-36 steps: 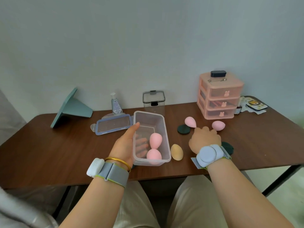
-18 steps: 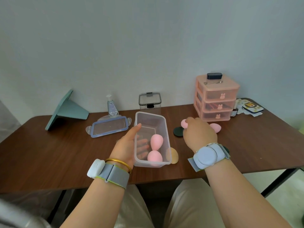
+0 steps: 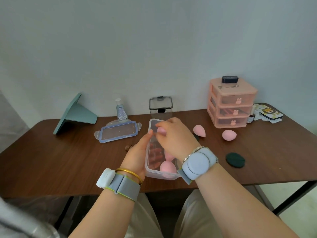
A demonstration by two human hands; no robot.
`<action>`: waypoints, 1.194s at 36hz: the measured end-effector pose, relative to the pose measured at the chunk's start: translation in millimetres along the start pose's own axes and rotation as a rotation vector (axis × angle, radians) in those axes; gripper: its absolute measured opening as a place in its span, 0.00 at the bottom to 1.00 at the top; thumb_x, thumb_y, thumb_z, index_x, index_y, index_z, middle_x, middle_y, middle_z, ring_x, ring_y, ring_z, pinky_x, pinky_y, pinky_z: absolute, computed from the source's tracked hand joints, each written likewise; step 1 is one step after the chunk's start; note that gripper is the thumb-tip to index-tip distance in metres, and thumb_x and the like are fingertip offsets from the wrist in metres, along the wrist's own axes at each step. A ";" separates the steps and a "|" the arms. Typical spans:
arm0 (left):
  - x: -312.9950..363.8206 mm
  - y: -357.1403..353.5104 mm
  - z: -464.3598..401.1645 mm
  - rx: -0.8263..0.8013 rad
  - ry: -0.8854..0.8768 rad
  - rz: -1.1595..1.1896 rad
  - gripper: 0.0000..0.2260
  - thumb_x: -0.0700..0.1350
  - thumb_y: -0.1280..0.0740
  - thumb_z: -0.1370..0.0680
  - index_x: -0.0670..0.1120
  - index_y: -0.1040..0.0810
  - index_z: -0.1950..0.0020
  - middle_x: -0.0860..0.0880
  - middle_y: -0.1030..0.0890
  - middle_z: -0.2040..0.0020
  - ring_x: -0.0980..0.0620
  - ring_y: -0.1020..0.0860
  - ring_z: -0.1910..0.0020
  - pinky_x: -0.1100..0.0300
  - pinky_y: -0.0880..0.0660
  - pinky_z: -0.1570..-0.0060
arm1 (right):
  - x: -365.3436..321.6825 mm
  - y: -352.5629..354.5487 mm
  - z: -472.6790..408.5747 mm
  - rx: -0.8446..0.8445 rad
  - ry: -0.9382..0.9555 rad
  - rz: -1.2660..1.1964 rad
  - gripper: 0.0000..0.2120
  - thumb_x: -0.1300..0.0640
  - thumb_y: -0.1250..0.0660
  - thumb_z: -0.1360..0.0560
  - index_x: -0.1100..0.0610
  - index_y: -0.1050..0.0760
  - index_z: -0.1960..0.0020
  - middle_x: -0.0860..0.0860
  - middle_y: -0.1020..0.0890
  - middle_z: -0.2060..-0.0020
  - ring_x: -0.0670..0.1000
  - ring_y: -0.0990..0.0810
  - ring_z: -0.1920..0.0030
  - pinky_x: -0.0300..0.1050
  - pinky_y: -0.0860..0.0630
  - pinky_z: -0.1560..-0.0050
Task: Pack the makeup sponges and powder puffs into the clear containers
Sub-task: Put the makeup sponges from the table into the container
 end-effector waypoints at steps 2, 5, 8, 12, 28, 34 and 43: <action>-0.6 1.9 -2.0 -0.044 0.004 0.034 0.33 0.59 0.24 0.32 0.45 0.23 0.32 0.37 0.23 0.35 0.35 0.24 0.36 0.36 0.32 0.33 | -0.2 -5.0 1.2 -0.036 0.004 0.039 0.20 0.53 0.40 0.23 0.47 0.30 0.31 0.52 0.33 0.36 0.54 0.27 0.40 0.46 0.25 0.44; -0.6 2.9 -2.7 -0.078 0.006 0.045 0.28 0.59 0.28 0.28 0.45 0.23 0.32 0.37 0.23 0.35 0.36 0.24 0.36 0.36 0.33 0.32 | -2.8 -9.3 2.7 -0.022 0.040 0.079 0.25 0.54 0.39 0.23 0.47 0.37 0.27 0.52 0.32 0.36 0.55 0.26 0.40 0.48 0.24 0.47; -1.9 3.2 -2.6 -0.096 0.013 0.051 0.25 0.58 0.31 0.25 0.47 0.23 0.33 0.38 0.20 0.37 0.37 0.22 0.38 0.37 0.30 0.35 | -3.8 -11.3 1.9 0.066 0.061 0.098 0.21 0.52 0.37 0.23 0.52 0.36 0.31 0.52 0.25 0.40 0.55 0.22 0.44 0.49 0.22 0.50; -2.6 -0.4 1.2 -0.103 0.023 0.032 0.20 0.56 0.35 0.22 0.47 0.22 0.35 0.38 0.19 0.40 0.38 0.20 0.40 0.39 0.27 0.37 | -2.2 -12.2 0.6 0.068 0.038 0.063 0.17 0.52 0.36 0.23 0.55 0.34 0.38 0.53 0.24 0.43 0.53 0.22 0.48 0.44 0.26 0.55; 2.5 6.8 -8.2 -0.092 0.029 0.178 0.21 0.57 0.35 0.22 0.45 0.22 0.34 0.38 0.19 0.40 0.35 0.21 0.40 0.38 0.24 0.41 | 30.7 18.4 -9.7 0.237 0.005 0.019 0.16 0.51 0.41 0.20 0.53 0.29 0.34 0.52 0.24 0.39 0.52 0.24 0.41 0.47 0.28 0.42; 2.2 9.0 -18.8 -0.062 0.052 0.131 0.23 0.59 0.31 0.25 0.50 0.22 0.34 0.40 0.18 0.39 0.36 0.21 0.40 0.35 0.29 0.36 | 83.5 24.5 -18.8 0.189 -0.258 0.175 0.17 0.53 0.44 0.20 0.54 0.30 0.33 0.55 0.24 0.39 0.57 0.24 0.41 0.55 0.25 0.43; 6.2 2.9 -20.1 -0.071 0.102 0.101 0.20 0.60 0.34 0.24 0.51 0.21 0.36 0.41 0.17 0.41 0.37 0.21 0.39 0.38 0.29 0.35 | 135.6 9.2 -17.3 -0.067 -0.468 0.428 0.14 0.58 0.44 0.21 0.58 0.29 0.37 0.58 0.27 0.39 0.59 0.25 0.43 0.49 0.31 0.45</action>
Point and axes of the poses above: each hand's wrist, its own z-axis away from the middle knuckle, its own y-axis out of the back of the hand, x = y × z, the point moved 1 cm from there along -z, towards the middle knuckle
